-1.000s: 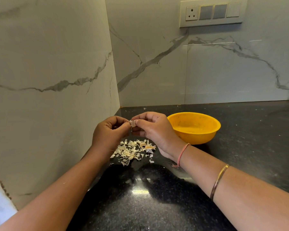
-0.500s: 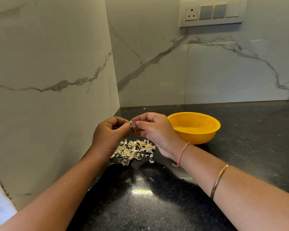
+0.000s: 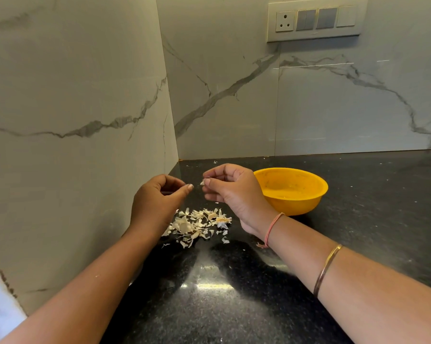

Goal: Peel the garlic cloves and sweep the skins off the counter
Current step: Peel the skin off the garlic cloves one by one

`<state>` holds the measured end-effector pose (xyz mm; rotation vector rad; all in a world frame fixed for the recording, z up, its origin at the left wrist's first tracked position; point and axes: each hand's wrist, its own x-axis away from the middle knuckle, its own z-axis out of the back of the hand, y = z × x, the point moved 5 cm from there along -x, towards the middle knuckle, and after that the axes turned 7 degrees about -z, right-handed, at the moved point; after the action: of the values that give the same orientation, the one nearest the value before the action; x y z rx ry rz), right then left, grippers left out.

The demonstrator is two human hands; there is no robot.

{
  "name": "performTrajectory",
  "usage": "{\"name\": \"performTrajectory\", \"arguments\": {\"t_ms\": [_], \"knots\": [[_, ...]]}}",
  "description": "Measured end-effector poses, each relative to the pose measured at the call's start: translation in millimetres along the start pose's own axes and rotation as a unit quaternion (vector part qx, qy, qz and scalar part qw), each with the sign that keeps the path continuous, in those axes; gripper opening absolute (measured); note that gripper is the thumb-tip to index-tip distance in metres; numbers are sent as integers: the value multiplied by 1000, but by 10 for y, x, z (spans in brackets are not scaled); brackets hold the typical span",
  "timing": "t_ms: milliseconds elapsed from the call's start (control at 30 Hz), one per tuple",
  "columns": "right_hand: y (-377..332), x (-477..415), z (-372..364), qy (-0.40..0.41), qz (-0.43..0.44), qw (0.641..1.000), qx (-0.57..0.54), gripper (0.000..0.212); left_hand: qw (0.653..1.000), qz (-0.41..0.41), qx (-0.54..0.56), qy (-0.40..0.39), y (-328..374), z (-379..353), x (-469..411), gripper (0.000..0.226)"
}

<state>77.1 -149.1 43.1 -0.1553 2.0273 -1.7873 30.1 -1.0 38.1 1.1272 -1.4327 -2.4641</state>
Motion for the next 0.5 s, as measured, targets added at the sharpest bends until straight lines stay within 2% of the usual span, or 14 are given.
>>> {"name": "performTrajectory", "arguments": {"t_ms": [100,200,500], "knots": [[-3,-10,14,13,3,1000,-5,14,997,-15,47,-52,40,-53,9,18],[-5,-10,18,35,16,998,41,20,990,-16,100,-94,118,-123,53,8],[-8,2,-2,-9,-26,999,-22,9,978,25,194,-76,40,-127,40,6]]}}
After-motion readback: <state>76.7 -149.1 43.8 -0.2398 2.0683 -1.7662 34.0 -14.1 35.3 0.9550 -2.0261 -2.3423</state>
